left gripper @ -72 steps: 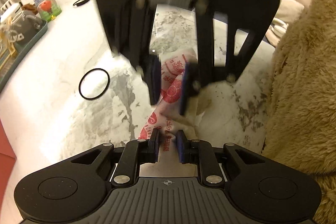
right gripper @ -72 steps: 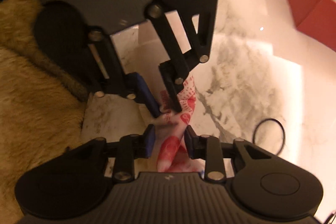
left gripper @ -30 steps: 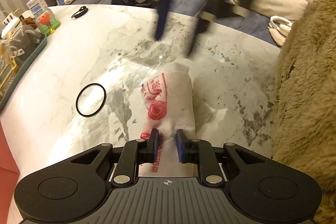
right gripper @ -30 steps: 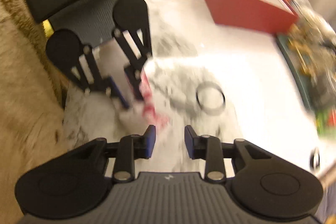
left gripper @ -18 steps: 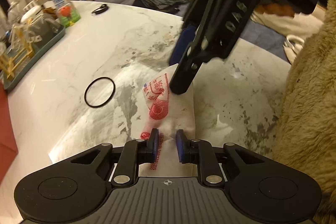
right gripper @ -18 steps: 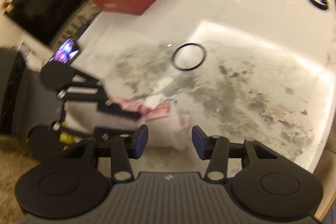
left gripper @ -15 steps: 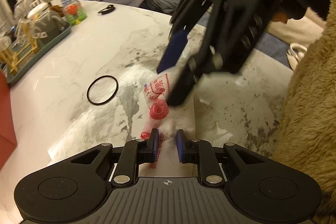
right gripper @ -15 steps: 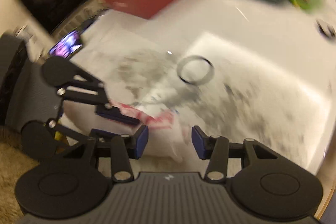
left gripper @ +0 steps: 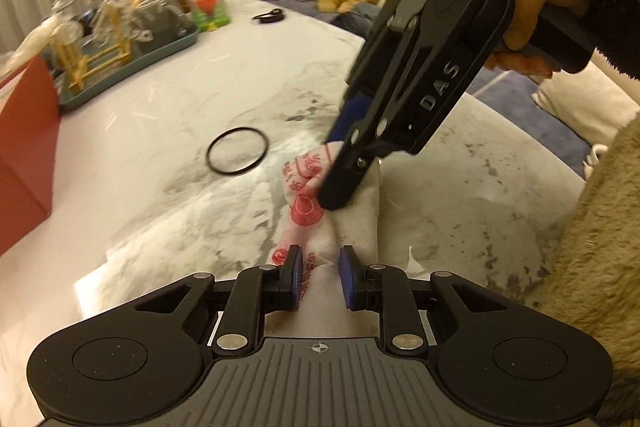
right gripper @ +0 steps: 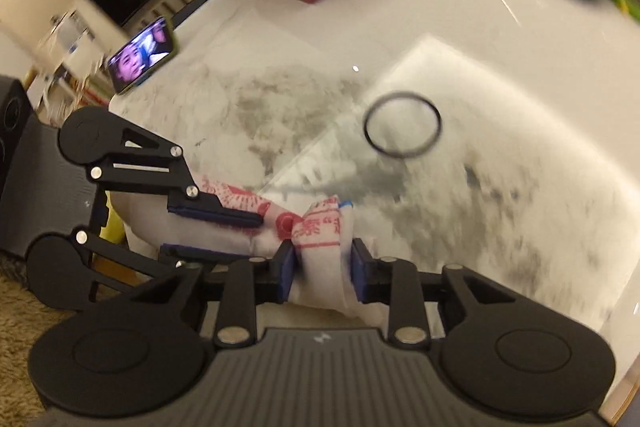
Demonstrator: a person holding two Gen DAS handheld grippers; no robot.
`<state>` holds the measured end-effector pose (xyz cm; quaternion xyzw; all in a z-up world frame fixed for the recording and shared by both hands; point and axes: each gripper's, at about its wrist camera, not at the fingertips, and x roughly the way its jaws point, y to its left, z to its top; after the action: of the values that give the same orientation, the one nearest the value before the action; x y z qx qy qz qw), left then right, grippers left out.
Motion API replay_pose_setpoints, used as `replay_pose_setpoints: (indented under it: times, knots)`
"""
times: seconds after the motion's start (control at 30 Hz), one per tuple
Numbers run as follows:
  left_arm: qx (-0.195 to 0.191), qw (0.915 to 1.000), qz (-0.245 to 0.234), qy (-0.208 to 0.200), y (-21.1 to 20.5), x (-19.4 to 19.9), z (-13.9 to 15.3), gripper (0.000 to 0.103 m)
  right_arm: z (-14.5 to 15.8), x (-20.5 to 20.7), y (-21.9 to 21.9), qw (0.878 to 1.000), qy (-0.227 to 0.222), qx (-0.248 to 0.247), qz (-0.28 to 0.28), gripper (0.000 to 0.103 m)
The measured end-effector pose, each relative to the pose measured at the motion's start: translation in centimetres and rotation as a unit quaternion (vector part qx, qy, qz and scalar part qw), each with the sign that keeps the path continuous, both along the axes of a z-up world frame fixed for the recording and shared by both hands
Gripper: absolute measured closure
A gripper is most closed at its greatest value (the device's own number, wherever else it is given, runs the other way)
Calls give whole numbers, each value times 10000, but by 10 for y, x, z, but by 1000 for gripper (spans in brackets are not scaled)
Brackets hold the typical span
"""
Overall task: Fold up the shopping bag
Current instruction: 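Grasp the black rubber band on the table with the right gripper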
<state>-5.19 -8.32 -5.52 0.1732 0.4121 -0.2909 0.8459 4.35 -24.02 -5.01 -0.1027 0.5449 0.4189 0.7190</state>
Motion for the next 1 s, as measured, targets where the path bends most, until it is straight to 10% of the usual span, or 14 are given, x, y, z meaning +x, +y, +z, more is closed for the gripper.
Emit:
replay_pose_setpoints:
  times: [0.13,0.23,0.43,0.73,1.0]
  knots:
    - [91,9998,183,-21,0,-2,0,81,17,0,7,9953,-716,30,655,63]
    - [67,9996,260,13,1,-1,1,82,32,-3,6,9737,-1449,-773,1579,76]
    - [131,9995,284,5,-2,1,2,82,-4,51,63,9585,-1226,-1084,2336,81]
    - [66,9994,346,-6,-4,5,2,81,-4,25,79,9280,-1597,-1570,2979,103]
    - [-238,9987,395,-229,4,-2,-3,81,36,31,22,9884,-663,-86,1360,103]
